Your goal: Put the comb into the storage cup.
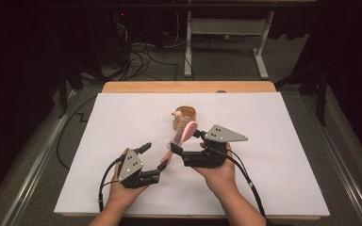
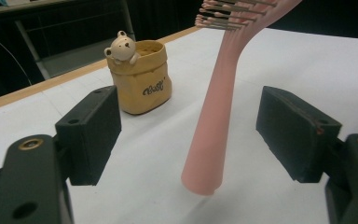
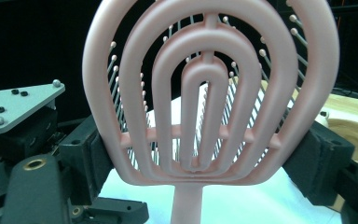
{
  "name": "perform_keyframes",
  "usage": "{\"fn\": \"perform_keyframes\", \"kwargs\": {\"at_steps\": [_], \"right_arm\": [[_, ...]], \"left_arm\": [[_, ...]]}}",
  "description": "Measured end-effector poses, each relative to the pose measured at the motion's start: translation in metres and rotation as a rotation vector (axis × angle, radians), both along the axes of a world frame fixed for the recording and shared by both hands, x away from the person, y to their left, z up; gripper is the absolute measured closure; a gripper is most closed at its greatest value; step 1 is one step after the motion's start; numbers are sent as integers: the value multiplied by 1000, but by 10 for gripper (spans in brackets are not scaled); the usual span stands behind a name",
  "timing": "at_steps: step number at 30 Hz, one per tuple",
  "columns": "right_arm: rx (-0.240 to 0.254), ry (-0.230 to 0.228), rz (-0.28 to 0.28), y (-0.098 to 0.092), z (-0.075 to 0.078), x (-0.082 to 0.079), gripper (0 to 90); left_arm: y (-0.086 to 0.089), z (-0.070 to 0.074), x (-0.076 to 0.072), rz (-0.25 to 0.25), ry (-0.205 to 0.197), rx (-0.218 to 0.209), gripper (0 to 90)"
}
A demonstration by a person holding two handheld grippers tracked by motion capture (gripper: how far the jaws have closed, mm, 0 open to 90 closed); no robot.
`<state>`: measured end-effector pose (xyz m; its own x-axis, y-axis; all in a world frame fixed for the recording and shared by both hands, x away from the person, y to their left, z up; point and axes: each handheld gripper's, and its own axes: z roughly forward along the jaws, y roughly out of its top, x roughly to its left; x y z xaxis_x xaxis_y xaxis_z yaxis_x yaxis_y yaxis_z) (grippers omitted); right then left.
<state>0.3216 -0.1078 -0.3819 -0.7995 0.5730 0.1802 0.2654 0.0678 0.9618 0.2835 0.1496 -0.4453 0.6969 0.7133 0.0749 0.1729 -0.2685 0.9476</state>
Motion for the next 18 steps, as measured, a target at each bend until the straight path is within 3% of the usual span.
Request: {"fn": "perform_keyframes", "kwargs": {"at_steps": [18], "right_arm": [[-7, -8, -17, -9, -1, 0, 203]], "left_arm": [[14, -13, 3, 19, 19, -58, 120]]}}
